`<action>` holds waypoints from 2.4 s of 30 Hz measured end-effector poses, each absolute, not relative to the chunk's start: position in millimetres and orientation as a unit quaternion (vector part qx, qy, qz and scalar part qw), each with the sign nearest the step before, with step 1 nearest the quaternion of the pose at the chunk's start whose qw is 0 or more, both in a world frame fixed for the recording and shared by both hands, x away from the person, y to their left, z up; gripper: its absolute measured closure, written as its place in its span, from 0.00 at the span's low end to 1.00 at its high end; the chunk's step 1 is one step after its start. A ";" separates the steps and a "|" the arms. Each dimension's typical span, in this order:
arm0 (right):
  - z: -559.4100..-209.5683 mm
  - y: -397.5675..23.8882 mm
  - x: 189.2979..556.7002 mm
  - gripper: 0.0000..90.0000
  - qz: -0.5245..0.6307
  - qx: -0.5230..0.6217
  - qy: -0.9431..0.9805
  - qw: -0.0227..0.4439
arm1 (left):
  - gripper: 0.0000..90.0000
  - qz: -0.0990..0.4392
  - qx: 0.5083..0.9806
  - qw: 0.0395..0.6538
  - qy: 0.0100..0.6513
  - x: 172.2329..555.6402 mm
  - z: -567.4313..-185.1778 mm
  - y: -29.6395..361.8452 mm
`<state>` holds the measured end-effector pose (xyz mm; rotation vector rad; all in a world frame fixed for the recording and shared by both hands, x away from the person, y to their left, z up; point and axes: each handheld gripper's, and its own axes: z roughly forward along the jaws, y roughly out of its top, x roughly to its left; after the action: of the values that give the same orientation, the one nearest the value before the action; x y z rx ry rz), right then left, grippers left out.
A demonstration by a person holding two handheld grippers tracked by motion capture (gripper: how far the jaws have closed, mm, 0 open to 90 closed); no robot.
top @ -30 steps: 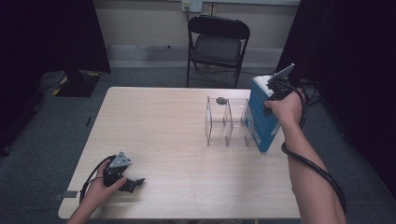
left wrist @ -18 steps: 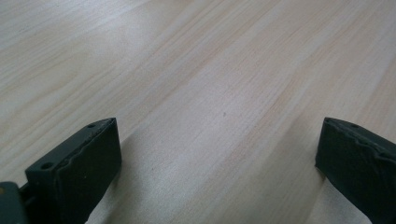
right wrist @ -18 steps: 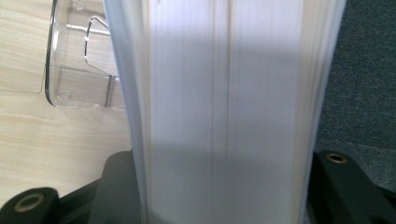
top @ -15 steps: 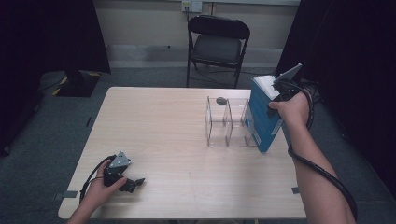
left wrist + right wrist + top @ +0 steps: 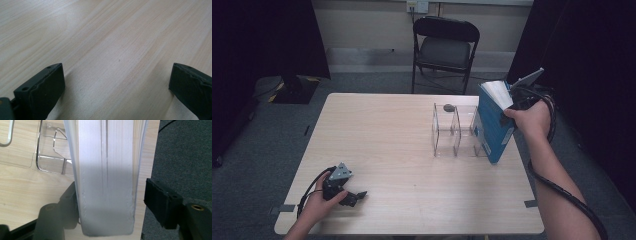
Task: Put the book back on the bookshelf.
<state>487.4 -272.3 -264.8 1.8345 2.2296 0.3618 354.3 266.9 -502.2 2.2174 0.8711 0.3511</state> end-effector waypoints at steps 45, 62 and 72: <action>-256.7 -242.7 423.7 0.19 0.165 0.539 0.821 0.084 | 0.00 0.136 0.861 0.360 0.333 353.3 -502.4 267.2; -268.7 -209.0 410.5 0.20 0.190 0.489 0.849 0.062 | 0.00 0.137 0.859 0.364 0.333 352.8 -503.0 267.0; -277.9 -188.7 407.1 0.23 0.198 0.464 0.861 0.068 | 0.00 0.137 0.861 0.358 0.334 352.1 -502.1 267.2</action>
<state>407.1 -188.7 -277.9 1.3991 2.5928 0.5950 352.1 267.2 -502.1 2.2227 0.8619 0.3538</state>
